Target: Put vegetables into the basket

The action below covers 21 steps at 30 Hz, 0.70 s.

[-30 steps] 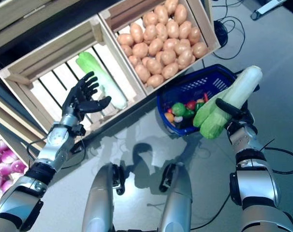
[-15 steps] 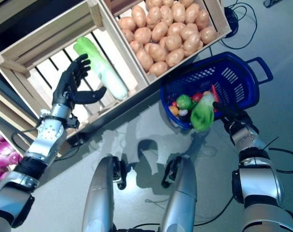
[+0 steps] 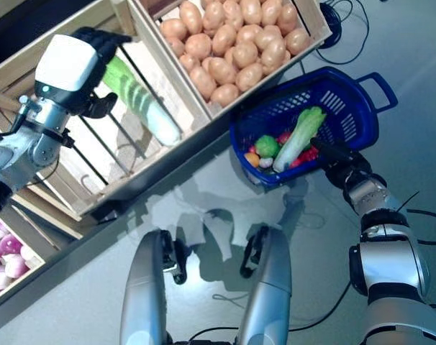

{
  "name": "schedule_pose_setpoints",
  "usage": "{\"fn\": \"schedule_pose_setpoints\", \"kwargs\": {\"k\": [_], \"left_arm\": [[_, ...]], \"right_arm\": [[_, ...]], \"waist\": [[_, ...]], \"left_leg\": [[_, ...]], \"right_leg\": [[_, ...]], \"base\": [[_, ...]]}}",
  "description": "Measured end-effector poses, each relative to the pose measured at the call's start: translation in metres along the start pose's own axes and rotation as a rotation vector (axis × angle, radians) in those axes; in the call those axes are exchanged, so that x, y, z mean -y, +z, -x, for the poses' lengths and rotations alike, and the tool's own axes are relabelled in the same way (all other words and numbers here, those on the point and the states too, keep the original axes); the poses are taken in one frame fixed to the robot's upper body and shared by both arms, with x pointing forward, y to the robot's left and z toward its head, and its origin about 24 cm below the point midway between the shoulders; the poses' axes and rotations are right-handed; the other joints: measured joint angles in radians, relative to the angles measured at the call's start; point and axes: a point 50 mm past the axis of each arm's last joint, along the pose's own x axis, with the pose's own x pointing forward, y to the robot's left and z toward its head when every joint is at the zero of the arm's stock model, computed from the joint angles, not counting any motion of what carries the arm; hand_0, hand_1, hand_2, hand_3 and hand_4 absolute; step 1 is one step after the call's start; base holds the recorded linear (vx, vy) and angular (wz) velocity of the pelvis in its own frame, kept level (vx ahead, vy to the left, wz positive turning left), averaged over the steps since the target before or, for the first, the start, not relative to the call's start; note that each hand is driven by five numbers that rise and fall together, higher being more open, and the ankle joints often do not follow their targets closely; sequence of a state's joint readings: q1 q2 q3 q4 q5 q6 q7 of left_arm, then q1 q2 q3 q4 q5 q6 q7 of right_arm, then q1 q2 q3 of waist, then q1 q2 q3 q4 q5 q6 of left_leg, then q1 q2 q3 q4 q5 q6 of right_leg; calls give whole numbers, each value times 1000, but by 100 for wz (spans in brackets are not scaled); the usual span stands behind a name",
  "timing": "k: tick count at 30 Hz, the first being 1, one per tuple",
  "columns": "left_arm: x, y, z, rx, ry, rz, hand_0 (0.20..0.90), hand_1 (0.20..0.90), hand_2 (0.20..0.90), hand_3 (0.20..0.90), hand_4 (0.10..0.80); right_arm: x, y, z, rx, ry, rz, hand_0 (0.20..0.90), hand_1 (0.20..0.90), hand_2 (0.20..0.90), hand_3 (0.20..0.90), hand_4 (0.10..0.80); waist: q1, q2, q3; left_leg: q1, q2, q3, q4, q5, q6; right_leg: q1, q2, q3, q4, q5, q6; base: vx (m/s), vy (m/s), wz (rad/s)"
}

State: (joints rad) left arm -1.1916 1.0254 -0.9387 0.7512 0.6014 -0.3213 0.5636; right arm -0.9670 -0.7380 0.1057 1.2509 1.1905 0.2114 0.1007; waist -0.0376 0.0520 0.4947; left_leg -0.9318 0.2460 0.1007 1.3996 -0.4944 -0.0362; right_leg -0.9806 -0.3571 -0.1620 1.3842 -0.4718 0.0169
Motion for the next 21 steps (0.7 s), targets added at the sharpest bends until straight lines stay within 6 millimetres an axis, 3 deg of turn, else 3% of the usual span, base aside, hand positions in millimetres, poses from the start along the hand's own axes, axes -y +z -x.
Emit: {"fn": "schedule_pose_setpoints", "kwargs": {"k": [6,13,21], "left_arm": [[8,8,-8,124,-191,-200,900,900,900,900,800],[10,8,-11,120,-288,-238,900,900,900,900,800],[15,5,-10,83,-387,-256,900,900,900,900,800]], "right_arm": [[-7,7,0,15,64,18,900,900,900,900,800],[-13,19,3,64,104,8,900,900,900,900,800],[-28,12,8,90,262,5,900,900,900,900,800]], "waist": [[-29,1,0],[-53,4,3],[-59,5,5]], "left_leg": [[-56,19,24,64,-26,12],[-126,41,28,140,-51,18],[-234,72,2,246,-69,16]], "right_leg": [[-85,4,41,54,1,0],[-176,16,73,121,-1,0],[-290,41,90,212,-11,-12]], "base": [[-6,89,-10],[-43,19,-9],[-63,-5,-8]]}}
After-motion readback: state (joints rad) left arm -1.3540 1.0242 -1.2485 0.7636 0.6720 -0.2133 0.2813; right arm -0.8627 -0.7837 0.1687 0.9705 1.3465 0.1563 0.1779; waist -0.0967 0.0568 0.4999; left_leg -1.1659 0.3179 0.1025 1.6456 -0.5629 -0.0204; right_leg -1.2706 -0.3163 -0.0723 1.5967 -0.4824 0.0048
